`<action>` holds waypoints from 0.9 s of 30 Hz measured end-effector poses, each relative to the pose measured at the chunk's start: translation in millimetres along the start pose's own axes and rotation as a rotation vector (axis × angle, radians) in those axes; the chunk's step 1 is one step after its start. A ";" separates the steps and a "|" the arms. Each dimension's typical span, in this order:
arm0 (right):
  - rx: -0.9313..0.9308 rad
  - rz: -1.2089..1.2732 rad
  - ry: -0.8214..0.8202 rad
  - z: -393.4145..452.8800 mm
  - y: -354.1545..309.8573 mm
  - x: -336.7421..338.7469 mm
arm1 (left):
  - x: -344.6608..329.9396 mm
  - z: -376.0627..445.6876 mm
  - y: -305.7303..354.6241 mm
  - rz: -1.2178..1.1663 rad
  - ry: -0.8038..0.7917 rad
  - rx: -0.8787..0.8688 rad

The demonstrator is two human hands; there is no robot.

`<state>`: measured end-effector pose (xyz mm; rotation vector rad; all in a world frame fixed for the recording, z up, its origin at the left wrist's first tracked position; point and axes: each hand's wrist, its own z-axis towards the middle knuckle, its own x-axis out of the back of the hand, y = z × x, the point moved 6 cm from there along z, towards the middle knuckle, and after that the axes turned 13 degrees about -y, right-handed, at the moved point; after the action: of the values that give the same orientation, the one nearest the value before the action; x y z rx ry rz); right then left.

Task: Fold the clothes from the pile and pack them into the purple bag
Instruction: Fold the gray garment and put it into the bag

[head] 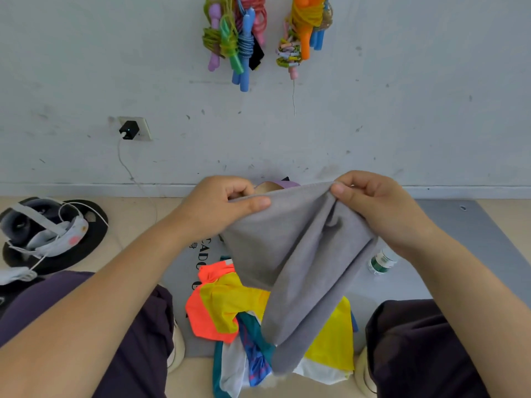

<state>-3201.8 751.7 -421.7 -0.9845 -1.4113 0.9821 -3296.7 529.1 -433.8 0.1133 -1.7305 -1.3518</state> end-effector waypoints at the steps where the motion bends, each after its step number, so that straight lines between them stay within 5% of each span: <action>1: -0.006 -0.009 0.012 0.0 1.5 1.7 | 2.2 0.0 -2.3 0.015 0.009 0.009; 6: -0.031 -0.074 0.039 -0.3 4.1 3.4 | 7.7 1.0 -5.3 0.058 0.053 -0.036; 11: -0.043 -0.139 0.067 1.1 6.6 6.1 | 4.1 0.4 -19.5 -0.583 0.160 0.100; 15: -0.009 -0.179 0.149 2.4 8.4 12.5 | 6.5 -0.2 -23.2 -0.804 0.279 0.116; 20: -0.029 -0.099 -0.033 3.9 11.0 -6.1 | -2.0 3.4 -11.3 -0.311 0.189 0.064; 27: 0.047 0.095 -0.234 2.7 0.4 -48.1 | -56.4 -1.5 12.7 -0.145 -0.277 0.021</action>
<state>-3201.9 706.0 -437.1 -0.9315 -1.5363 1.2281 -3257.3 564.7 -456.6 0.0668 -1.9989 -1.5120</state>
